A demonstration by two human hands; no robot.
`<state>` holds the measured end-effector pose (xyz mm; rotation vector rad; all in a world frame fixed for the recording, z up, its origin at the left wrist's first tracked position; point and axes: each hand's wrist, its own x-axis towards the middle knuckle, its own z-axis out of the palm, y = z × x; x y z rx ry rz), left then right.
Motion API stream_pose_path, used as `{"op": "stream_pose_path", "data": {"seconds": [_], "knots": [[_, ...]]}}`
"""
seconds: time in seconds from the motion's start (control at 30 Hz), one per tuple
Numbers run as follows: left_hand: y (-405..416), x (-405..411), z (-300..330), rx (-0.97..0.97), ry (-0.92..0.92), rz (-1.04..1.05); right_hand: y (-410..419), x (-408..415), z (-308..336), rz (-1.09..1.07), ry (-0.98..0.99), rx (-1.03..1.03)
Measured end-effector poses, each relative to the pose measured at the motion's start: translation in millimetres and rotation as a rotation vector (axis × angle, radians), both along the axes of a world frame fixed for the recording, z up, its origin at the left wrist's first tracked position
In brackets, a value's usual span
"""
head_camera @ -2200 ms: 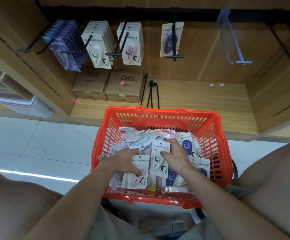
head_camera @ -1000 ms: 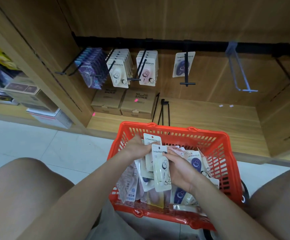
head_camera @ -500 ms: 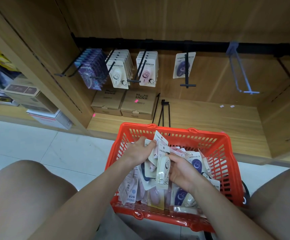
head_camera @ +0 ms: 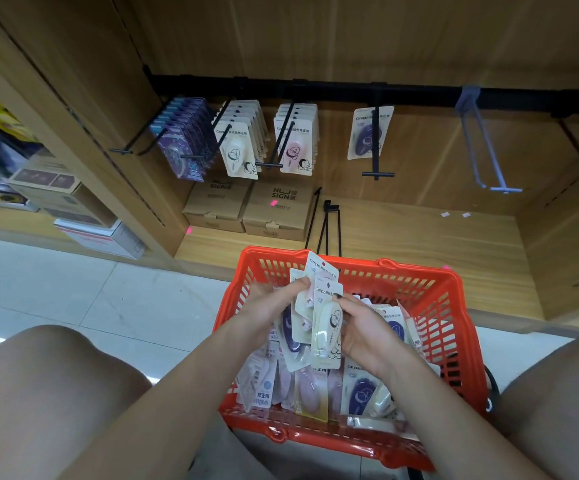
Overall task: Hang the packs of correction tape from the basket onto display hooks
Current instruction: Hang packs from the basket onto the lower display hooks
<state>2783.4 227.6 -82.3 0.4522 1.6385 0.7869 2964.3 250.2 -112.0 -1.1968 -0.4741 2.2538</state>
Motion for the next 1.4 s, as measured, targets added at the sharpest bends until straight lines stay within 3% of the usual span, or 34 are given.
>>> {"op": "stream_pose_path", "data": {"seconds": [0.1,0.27,0.43,0.6,0.73,0.97,1.4], "knots": [[-5.2,5.5,2.2,-0.050,0.063,-0.127,1.6,-0.4,4.0,-0.005,-0.017,-0.001],[-6.1,3.6,12.5,0.170,0.185,-0.124,4.7,-2.7,12.4,0.040,-0.058,0.075],[2.8,-11.1,21.1,0.078,-0.099,-0.179,9.1,-15.5,25.6,0.128,-0.156,0.257],[9.9,-32.3,26.2,0.103,0.010,-0.138,15.1,-26.3,44.2,0.151,-0.145,0.299],[9.7,-41.5,47.5,0.224,0.058,-0.234,24.4,-32.0,60.1,0.161,-0.157,0.344],[11.9,-56.1,56.8,0.298,0.079,-0.167,35.7,-32.6,72.8,0.129,-0.248,0.357],[18.1,-56.5,53.1,0.379,0.124,-0.073,58.8,-44.6,92.1,0.039,-0.182,0.256]]}}
